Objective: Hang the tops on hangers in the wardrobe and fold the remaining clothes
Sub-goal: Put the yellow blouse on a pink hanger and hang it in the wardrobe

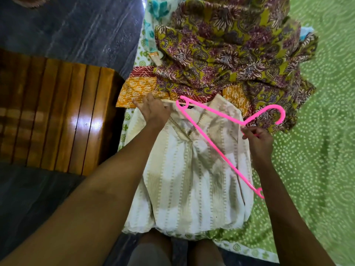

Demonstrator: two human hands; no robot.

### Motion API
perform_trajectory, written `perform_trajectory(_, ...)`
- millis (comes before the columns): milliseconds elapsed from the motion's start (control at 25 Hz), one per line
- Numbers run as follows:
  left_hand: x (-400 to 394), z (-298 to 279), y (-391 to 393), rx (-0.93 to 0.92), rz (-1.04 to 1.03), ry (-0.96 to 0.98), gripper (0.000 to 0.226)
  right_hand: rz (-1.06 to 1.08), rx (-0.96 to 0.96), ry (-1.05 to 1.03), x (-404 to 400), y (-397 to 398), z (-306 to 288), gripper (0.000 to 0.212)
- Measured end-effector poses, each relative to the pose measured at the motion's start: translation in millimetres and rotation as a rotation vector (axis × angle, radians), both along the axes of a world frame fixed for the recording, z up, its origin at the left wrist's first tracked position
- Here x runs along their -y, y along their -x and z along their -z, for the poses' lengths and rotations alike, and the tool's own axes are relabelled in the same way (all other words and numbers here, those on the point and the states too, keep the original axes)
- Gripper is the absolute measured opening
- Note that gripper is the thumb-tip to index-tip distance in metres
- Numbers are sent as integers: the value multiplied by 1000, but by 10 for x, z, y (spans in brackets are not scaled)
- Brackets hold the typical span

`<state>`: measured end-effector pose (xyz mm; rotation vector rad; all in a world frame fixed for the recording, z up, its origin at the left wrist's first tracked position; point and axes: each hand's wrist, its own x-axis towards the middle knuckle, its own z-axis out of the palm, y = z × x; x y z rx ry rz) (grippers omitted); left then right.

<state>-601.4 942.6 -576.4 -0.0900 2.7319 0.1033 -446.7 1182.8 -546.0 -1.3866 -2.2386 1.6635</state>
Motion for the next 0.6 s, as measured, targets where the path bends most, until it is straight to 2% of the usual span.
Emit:
perform_trajectory(120, 111, -65, -56, -78, 70, -73, 33, -120, -34, -33, 8, 24, -54, 15)
perform_trajectory(240, 158, -160, -164, -182, 235, -247, 30, -327, -38, -84, 146, 237, -119, 10)
perform_trajectory(360, 129, -220, -300, -128, 366, -392, 34, -543, 6, -185, 475, 666, -186, 12)
perform_trajectory(520, 231, -282, -341, -14, 240, -493, 35, -835, 75, -330, 933, 1127, -254, 18)
perform_trajectory(600, 269, -380, -313, -17, 215, -551, 41, -854, 81, -306, 1058, 1199, -271, 17)
